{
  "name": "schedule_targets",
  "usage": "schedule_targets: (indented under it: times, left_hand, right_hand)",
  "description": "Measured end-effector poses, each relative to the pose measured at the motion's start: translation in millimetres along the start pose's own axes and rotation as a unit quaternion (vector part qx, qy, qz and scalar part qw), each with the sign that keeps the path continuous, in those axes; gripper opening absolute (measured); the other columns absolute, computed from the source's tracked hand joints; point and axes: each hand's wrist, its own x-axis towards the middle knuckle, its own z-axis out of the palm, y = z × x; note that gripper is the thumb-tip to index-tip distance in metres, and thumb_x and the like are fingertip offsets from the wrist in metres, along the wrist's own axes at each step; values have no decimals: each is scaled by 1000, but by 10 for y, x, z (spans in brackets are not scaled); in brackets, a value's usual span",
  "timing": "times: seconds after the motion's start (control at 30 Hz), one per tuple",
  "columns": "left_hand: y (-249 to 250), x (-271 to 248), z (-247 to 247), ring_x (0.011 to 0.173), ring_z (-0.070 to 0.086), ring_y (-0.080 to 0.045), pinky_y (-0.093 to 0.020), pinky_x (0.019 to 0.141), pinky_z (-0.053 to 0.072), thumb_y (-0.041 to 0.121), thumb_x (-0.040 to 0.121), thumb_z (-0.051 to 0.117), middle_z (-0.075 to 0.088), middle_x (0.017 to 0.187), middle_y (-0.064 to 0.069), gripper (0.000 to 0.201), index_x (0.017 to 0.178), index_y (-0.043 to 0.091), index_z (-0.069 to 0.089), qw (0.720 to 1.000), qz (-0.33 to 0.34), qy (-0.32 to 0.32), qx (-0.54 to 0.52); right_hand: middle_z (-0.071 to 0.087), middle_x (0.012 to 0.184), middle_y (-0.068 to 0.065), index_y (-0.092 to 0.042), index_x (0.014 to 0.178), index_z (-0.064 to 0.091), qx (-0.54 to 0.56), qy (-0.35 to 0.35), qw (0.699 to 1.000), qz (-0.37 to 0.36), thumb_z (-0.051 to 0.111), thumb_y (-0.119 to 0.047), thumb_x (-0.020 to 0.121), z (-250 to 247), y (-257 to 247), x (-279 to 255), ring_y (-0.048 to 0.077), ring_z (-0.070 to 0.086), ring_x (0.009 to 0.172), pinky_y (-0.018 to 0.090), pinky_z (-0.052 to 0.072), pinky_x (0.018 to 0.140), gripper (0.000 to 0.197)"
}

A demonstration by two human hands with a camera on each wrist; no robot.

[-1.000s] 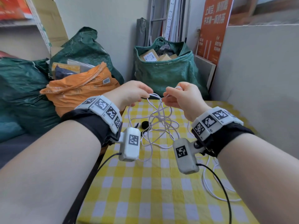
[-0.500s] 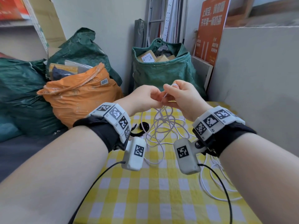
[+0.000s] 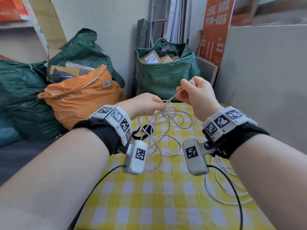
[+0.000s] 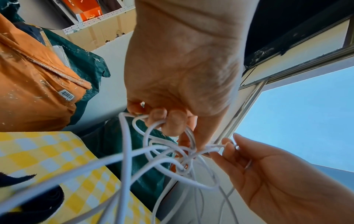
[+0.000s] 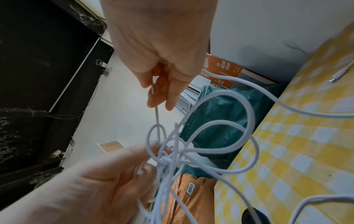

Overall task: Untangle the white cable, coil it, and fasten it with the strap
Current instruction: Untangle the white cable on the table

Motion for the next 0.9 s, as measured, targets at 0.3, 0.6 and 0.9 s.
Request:
schedule_targets:
  times: [0.3, 0.6, 0.9]
  left_hand:
    - [-53, -8, 8, 55, 40, -6, -19, 51, 30, 33, 83, 69, 47, 62, 5, 23, 80, 11, 72, 994, 46, -31, 91]
    - [-53, -13, 8, 67, 53, -7, -14, 55, 46, 34, 95, 51, 56, 71, 6, 22, 80, 20, 58, 991, 45, -90, 93]
    - [-97, -125, -41, 73, 56, -10, -26, 66, 44, 7, 85, 64, 63, 81, 2, 19, 96, 20, 56, 992, 12, -79, -94]
  right_hand:
    - [57, 74, 9, -14, 68, 40, -196, 36, 977, 71, 57, -15, 88, -39, 8, -3, 22, 64, 53, 40, 61, 61, 26]
    - [65, 97, -9, -38, 81, 63, -491, -189, 850, -37, 53, -22, 84, 82, -39, -114, 15, 60, 91, 32, 52, 80, 19]
    - [60, 73, 0, -20, 79, 62, -359, -237, 898, 88, 54, -10, 83, 67, -12, -136, 15, 55, 68, 32, 53, 72, 14]
